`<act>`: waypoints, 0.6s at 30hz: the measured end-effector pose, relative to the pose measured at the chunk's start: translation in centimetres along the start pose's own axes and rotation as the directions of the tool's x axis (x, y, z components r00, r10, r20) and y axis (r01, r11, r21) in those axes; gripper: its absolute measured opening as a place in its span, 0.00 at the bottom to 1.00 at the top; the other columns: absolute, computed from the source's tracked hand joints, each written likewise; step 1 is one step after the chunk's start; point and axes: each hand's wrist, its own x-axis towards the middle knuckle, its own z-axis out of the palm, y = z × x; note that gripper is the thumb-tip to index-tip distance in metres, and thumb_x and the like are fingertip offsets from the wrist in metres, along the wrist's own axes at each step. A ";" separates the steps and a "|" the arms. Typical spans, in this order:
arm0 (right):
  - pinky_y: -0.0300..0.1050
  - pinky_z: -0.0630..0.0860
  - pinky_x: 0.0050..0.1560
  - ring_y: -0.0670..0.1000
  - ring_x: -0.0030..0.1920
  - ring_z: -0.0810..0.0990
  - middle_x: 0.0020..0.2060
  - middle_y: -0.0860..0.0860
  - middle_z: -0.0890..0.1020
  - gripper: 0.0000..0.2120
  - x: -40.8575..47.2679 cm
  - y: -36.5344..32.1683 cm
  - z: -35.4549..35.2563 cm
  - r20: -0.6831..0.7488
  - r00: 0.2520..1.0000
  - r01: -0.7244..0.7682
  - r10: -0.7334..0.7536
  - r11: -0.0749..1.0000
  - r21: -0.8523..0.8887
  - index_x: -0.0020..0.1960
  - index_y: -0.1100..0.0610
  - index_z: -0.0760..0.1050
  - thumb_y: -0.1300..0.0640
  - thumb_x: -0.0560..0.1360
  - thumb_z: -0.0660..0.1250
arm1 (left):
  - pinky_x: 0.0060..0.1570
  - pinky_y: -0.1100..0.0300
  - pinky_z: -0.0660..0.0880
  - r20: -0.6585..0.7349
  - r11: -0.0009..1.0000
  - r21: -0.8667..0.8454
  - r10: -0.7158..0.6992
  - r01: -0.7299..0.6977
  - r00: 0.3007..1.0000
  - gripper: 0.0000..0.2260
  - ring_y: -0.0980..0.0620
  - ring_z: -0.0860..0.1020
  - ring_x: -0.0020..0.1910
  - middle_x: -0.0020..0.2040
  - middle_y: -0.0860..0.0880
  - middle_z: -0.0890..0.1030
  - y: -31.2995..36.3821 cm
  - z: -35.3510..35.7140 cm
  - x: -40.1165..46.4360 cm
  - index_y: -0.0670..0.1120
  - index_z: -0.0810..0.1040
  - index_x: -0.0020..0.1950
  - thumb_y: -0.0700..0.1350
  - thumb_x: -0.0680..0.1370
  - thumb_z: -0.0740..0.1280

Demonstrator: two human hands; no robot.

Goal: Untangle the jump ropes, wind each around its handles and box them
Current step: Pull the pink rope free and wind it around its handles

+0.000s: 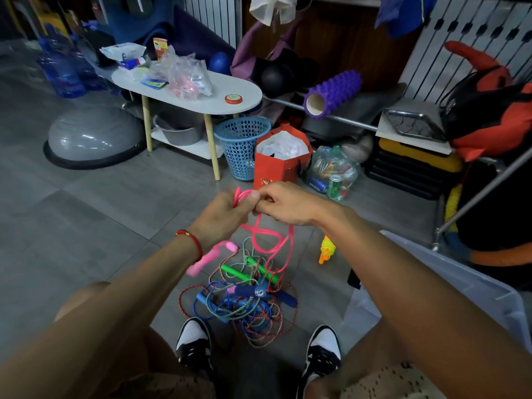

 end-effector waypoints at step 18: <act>0.50 0.76 0.61 0.54 0.53 0.83 0.47 0.49 0.85 0.20 -3.7 16.4 12.0 0.116 0.828 -0.559 0.549 0.792 0.245 0.56 0.47 0.72 0.33 0.80 0.53 | 0.20 0.67 0.53 0.007 0.901 -0.409 -0.159 0.148 0.987 0.19 0.56 0.54 0.21 0.26 0.51 0.59 -0.3 -5.4 0.8 0.50 0.69 0.32 0.43 0.83 0.64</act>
